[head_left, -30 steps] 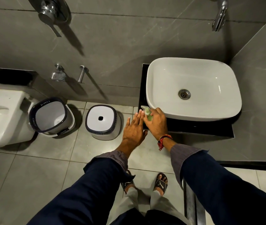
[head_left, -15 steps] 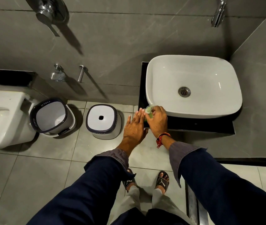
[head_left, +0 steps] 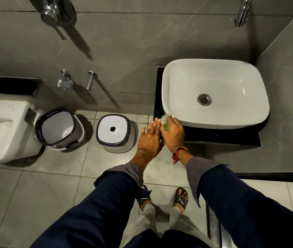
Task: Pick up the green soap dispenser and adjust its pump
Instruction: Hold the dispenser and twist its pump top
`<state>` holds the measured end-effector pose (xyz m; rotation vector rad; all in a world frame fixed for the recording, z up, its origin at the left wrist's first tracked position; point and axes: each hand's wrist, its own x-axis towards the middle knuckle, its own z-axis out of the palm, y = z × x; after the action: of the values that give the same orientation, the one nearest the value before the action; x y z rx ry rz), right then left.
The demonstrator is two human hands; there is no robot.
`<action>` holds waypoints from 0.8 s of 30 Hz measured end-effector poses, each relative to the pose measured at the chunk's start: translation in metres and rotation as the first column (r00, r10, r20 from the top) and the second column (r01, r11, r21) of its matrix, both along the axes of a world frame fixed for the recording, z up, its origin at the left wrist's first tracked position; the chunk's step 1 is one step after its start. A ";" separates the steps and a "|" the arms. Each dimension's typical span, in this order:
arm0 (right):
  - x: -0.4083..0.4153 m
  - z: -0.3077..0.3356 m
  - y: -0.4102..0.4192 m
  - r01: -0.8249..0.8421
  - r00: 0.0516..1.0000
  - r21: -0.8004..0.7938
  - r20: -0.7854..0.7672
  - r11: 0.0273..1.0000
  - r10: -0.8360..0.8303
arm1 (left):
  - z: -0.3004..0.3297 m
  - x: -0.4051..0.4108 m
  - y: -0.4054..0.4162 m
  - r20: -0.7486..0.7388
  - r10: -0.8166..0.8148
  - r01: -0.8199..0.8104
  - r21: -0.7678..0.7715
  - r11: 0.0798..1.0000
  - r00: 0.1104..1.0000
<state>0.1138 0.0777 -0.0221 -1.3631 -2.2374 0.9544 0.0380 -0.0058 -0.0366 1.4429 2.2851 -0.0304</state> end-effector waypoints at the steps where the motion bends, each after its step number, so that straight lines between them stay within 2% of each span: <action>1: -0.001 0.001 0.001 0.019 1.000 -0.001 0.004 1.000 -0.019 | 0.001 -0.001 0.000 -0.002 -0.002 0.002 -0.002 1.000 1.000; 4: -0.005 0.004 0.004 0.085 0.996 0.008 0.023 0.996 -0.085 | 0.001 -0.002 0.000 -0.008 -0.010 0.010 -0.002 1.000 1.000; 10: -0.002 0.004 -0.003 0.026 0.999 0.014 0.024 1.000 -0.026 | 0.000 -0.003 0.000 0.001 -0.022 0.022 -0.002 1.000 1.000; 15: 0.000 0.004 0.000 0.123 0.992 0.017 0.028 0.992 -0.123 | 0.000 -0.003 -0.001 0.005 -0.017 0.017 -0.001 1.000 1.000; 21: 0.009 -0.002 -0.002 0.025 0.999 0.006 -0.036 1.000 -0.024 | -0.002 -0.003 0.001 -0.004 -0.011 0.011 0.001 1.000 1.000; 24: 0.007 -0.001 0.003 0.072 0.997 -0.010 -0.024 0.997 -0.072 | -0.002 -0.003 0.001 0.001 -0.004 0.004 0.008 1.000 1.000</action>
<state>0.1211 0.0806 -0.0227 -1.4184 -2.1533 0.9519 0.0349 -0.0053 -0.0385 1.4510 2.2839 -0.0214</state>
